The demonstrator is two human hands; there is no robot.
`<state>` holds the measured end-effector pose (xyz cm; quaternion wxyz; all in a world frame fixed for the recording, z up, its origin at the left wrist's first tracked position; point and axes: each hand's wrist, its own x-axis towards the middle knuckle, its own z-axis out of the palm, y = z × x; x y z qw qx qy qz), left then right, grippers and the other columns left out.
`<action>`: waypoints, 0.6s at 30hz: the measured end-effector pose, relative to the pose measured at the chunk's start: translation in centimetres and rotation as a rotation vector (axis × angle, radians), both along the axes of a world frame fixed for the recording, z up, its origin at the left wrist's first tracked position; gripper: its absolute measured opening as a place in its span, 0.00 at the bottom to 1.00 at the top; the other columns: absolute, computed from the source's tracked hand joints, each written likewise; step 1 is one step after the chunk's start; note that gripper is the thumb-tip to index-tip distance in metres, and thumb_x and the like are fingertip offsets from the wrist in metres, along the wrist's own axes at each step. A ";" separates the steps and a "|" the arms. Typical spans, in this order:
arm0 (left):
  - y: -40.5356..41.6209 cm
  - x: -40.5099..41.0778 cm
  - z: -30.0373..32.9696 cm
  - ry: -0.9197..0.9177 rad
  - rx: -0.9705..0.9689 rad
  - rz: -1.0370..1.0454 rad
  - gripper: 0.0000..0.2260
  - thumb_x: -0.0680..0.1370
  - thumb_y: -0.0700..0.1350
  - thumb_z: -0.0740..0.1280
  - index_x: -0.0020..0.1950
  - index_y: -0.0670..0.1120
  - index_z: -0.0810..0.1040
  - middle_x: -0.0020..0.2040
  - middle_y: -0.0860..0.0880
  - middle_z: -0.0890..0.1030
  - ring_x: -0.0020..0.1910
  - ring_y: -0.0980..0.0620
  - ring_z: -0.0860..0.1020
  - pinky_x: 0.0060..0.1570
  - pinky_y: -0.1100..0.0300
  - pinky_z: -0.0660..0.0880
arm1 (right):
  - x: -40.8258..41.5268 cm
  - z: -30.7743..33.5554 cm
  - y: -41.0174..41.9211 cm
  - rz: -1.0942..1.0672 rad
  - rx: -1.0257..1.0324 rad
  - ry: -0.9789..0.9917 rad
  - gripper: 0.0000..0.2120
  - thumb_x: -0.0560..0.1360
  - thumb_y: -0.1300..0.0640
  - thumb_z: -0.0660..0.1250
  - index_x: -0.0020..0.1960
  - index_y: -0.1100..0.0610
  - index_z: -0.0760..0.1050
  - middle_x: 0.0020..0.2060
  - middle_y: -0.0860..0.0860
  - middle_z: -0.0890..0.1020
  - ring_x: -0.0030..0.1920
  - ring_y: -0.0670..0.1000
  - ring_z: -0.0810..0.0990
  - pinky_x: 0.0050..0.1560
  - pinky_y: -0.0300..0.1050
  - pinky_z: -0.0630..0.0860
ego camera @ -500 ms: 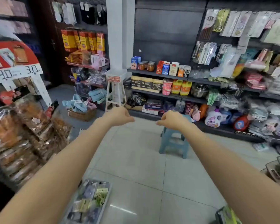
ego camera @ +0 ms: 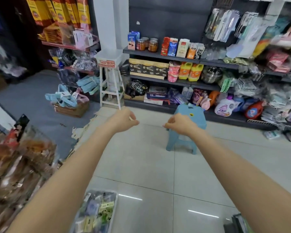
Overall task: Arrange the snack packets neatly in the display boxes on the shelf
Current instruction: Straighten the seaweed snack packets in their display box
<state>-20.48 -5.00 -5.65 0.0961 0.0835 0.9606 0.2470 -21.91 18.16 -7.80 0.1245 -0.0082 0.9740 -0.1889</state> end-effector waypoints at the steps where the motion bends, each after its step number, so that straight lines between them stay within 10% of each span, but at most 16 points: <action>1: -0.2 -1.3 -0.3 -0.011 0.008 0.006 0.16 0.78 0.53 0.65 0.60 0.44 0.78 0.57 0.45 0.80 0.52 0.48 0.77 0.55 0.54 0.74 | -1.1 -0.2 -0.2 -0.012 -0.015 -0.004 0.17 0.74 0.43 0.65 0.46 0.57 0.79 0.38 0.50 0.79 0.43 0.53 0.77 0.46 0.48 0.76; 12: 0.4 -20.3 -2.5 -0.027 -0.019 0.011 0.15 0.79 0.51 0.63 0.63 0.47 0.75 0.59 0.46 0.78 0.57 0.48 0.76 0.54 0.55 0.72 | -19.5 -2.3 -0.2 0.005 -0.035 -0.005 0.16 0.74 0.43 0.65 0.48 0.55 0.79 0.45 0.52 0.81 0.48 0.55 0.78 0.53 0.53 0.76; 18: 2.3 -33.4 -0.8 -0.005 -0.030 0.033 0.13 0.79 0.48 0.62 0.61 0.45 0.75 0.55 0.47 0.78 0.53 0.46 0.77 0.53 0.53 0.75 | -33.3 -0.8 2.0 -0.028 -0.027 -0.029 0.18 0.75 0.46 0.65 0.33 0.56 0.72 0.29 0.50 0.73 0.37 0.55 0.73 0.36 0.46 0.69</action>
